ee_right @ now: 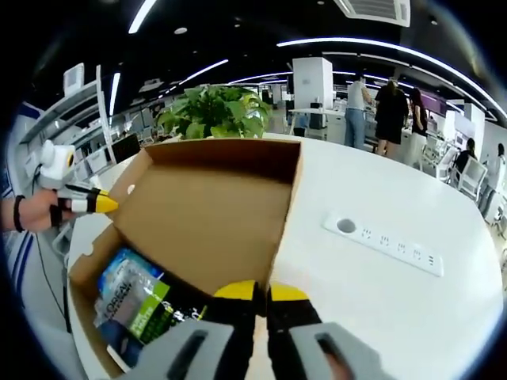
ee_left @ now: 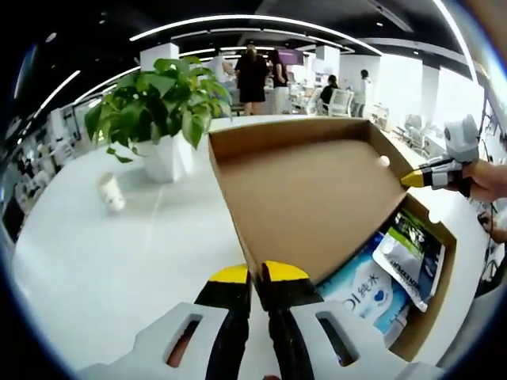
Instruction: Operate the shoe box by opening the lid, removing the specified soft item, and placing it in the target area until the item is outside and the box remains undamaged.
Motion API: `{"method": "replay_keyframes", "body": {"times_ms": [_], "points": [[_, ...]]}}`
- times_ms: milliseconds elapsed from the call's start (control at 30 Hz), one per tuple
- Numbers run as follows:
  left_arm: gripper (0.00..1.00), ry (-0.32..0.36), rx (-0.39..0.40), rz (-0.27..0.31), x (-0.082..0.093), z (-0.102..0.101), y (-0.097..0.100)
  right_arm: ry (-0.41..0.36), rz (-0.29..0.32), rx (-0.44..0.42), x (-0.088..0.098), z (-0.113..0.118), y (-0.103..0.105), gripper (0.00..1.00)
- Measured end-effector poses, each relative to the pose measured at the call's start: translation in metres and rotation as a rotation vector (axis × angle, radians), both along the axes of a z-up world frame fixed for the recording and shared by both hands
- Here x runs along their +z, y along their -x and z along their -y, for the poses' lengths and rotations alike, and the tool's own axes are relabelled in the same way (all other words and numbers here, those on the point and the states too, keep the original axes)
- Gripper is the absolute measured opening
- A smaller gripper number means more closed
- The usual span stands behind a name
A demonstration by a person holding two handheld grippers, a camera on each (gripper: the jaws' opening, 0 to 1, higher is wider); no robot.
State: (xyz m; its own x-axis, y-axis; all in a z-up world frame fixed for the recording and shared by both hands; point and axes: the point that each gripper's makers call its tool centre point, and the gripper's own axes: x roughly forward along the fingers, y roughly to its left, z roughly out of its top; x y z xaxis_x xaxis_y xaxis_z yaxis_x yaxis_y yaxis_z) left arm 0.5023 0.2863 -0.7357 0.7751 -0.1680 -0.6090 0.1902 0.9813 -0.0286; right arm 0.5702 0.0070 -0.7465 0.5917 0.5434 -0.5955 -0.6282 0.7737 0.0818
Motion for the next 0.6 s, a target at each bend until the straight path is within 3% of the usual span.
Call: {"method": "replay_keyframes", "body": {"times_ms": [600], "points": [[0.05,0.016,0.023,-0.032,-0.0077,-0.0004,-0.0037,0.017,-0.025,0.001,-0.0062,-0.0014,-0.0015,0.00]]}}
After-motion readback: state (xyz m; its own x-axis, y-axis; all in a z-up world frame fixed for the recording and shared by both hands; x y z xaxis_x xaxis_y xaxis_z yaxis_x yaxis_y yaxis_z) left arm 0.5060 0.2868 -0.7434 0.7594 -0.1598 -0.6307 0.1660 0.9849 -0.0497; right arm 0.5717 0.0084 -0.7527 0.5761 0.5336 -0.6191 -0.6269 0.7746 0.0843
